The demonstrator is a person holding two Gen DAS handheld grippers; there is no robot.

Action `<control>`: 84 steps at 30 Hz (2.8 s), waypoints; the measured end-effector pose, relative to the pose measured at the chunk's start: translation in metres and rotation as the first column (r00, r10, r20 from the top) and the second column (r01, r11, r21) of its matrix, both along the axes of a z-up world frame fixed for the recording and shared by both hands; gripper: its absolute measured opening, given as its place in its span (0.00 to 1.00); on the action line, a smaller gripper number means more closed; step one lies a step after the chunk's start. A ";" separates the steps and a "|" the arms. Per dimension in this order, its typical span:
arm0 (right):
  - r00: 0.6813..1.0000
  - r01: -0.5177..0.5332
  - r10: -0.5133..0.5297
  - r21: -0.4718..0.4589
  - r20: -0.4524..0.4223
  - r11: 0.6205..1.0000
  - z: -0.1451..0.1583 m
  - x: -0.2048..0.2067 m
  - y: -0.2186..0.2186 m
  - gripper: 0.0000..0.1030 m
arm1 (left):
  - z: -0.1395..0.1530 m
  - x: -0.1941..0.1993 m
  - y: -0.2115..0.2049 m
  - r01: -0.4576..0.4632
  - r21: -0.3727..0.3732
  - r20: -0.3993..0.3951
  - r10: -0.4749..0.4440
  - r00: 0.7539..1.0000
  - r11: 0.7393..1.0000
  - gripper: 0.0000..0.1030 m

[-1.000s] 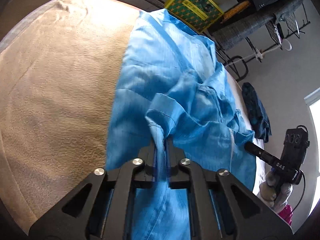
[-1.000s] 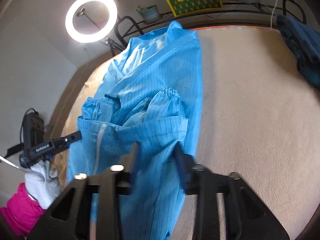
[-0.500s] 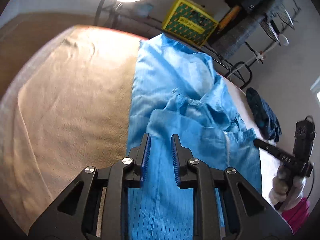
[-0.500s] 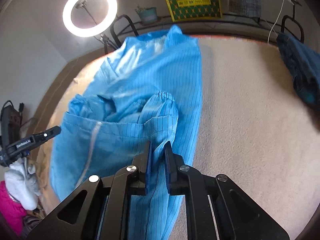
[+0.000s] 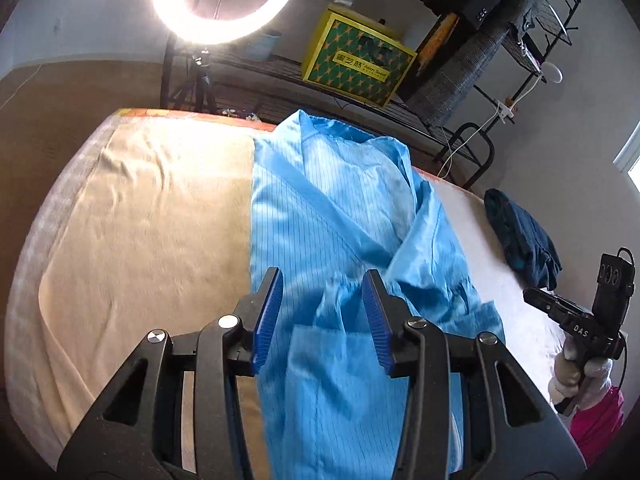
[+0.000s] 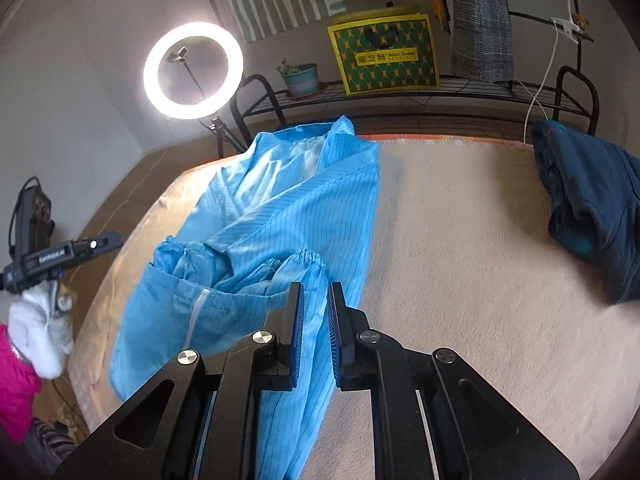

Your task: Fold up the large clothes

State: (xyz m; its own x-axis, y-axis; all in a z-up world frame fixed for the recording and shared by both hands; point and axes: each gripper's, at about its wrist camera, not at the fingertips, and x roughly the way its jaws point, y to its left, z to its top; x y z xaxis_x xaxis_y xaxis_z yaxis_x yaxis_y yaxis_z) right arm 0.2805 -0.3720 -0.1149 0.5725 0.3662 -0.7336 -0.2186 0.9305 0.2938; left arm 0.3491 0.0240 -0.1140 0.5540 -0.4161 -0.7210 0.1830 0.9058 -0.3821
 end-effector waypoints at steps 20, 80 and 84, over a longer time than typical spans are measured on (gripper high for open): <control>0.999 -0.018 0.019 0.031 -0.042 0.999 -0.037 0.184 -0.022 0.52 | -0.007 0.194 -0.073 0.097 -0.212 -0.029 -0.106 0.994 0.973 0.55; 0.990 0.010 0.033 0.307 -0.135 0.952 -0.094 0.262 -0.045 0.06 | -0.090 0.332 -0.195 0.121 -0.354 -0.243 -0.216 0.946 0.927 0.58; 0.995 -0.002 0.029 0.262 -0.097 0.965 -0.087 0.255 -0.040 0.02 | -0.104 0.331 -0.220 0.168 -0.311 -0.235 -0.247 0.940 0.935 0.12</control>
